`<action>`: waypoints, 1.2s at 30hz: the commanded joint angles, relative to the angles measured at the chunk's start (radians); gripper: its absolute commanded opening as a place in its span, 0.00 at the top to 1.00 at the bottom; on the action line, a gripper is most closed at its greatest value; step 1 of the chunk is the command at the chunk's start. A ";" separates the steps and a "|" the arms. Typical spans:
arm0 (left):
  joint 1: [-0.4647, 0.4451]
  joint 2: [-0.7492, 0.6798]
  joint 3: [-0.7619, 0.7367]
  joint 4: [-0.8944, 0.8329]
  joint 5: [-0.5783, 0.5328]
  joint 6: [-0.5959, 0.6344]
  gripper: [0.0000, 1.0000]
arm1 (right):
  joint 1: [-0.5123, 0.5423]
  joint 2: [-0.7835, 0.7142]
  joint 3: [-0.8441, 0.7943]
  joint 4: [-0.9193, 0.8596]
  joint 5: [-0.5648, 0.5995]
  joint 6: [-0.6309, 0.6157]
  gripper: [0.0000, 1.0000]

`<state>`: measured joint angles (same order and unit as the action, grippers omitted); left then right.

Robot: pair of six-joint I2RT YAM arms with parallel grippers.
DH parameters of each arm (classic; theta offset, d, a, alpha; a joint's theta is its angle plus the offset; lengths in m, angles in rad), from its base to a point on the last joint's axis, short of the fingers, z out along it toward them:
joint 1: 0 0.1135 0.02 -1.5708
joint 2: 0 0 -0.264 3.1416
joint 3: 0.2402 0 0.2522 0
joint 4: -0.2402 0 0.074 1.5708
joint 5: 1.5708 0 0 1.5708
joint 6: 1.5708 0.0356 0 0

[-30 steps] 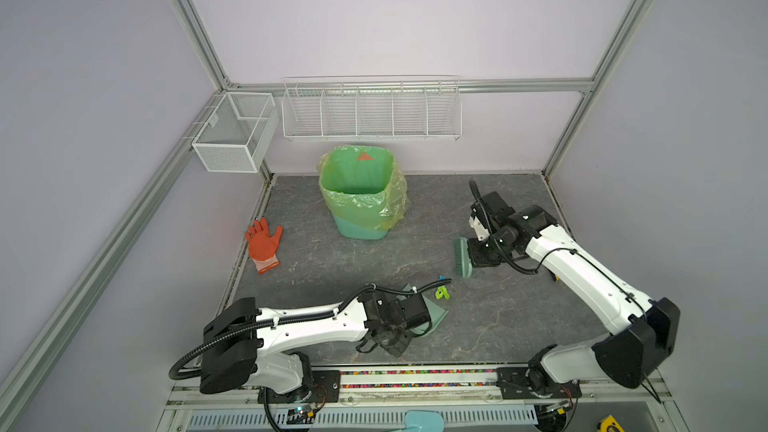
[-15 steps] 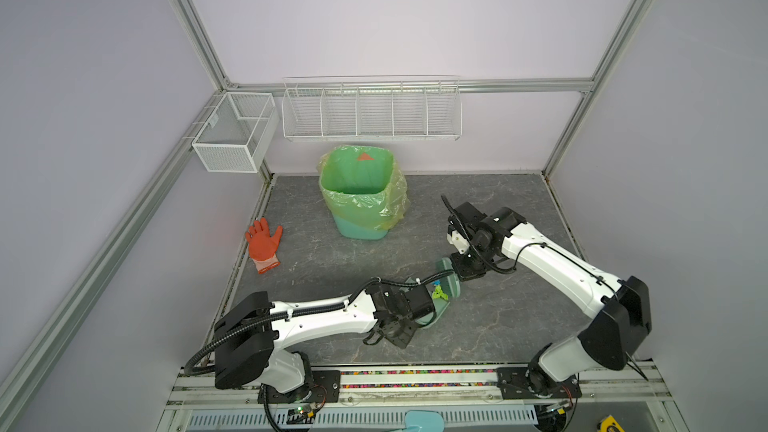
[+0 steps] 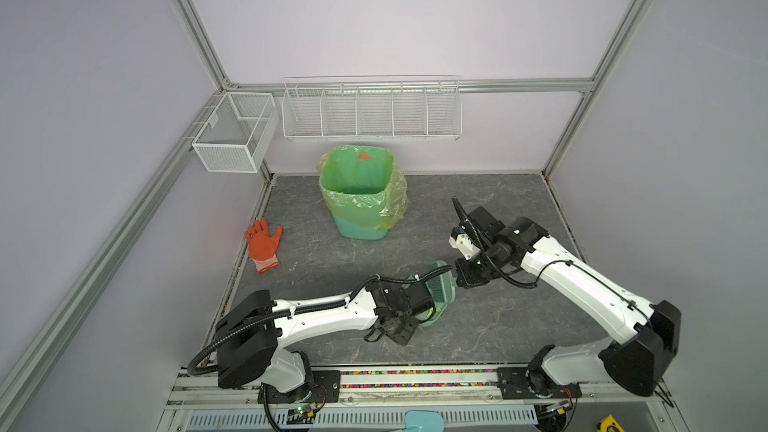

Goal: Sweep away the paper scraps from the table
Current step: 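Sweep the blue and lime scraps into the dustpan with the right-held brush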

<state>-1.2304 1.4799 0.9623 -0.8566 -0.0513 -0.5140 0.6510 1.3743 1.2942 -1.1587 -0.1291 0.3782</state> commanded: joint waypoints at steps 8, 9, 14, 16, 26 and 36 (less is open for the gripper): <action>0.006 0.017 -0.006 0.011 0.006 0.008 1.00 | -0.050 -0.019 -0.020 0.099 0.107 0.089 0.93; 0.006 0.019 -0.007 0.011 0.006 0.008 1.00 | -0.049 -0.004 -0.013 0.116 0.110 0.090 0.93; 0.006 0.018 -0.009 0.004 0.002 0.004 1.00 | -0.047 0.078 0.046 0.174 0.126 0.078 0.93; 0.006 0.006 -0.022 0.005 -0.005 -0.003 1.00 | -0.045 0.110 0.057 0.194 0.112 0.074 0.93; 0.010 0.003 -0.035 0.013 -0.010 -0.012 1.00 | 0.017 0.171 0.055 0.241 0.012 0.065 0.93; 0.015 -0.003 -0.043 0.023 -0.015 -0.006 1.00 | 0.083 0.028 -0.060 0.246 0.007 0.147 0.93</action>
<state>-1.2240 1.4845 0.9272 -0.8242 -0.0551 -0.5144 0.7261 1.4666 1.2610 -0.9066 -0.1127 0.4847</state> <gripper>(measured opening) 0.240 0.109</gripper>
